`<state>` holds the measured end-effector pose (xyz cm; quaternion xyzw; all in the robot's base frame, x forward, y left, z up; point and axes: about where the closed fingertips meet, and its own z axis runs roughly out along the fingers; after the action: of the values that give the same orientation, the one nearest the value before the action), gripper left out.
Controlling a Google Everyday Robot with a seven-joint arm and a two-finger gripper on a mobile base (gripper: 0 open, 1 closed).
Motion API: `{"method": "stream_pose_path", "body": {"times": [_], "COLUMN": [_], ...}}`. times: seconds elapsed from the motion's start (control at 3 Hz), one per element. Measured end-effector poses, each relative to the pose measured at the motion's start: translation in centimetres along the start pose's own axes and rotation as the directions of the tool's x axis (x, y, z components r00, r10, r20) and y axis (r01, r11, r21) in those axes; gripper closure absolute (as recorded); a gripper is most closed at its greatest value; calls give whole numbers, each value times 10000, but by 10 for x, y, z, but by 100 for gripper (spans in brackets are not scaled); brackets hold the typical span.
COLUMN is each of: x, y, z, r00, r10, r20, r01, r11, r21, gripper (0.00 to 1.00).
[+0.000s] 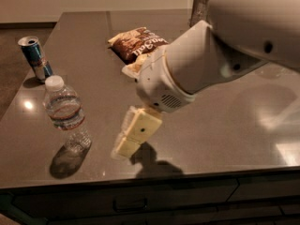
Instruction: Knock water bottle over
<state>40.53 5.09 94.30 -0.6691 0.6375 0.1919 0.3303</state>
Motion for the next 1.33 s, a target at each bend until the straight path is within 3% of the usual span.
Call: {"method": "stream_pose_path", "body": {"times": [0.67, 1.33], "x": [-50, -67], "y": [0, -11], "z": [50, 76], "r00": [9964, 9894], "r10": [260, 900], "r20": [808, 1136], "r01": [-221, -807], "r11": [9985, 9932], "r21": [-491, -838], "gripper": [0, 0]}}
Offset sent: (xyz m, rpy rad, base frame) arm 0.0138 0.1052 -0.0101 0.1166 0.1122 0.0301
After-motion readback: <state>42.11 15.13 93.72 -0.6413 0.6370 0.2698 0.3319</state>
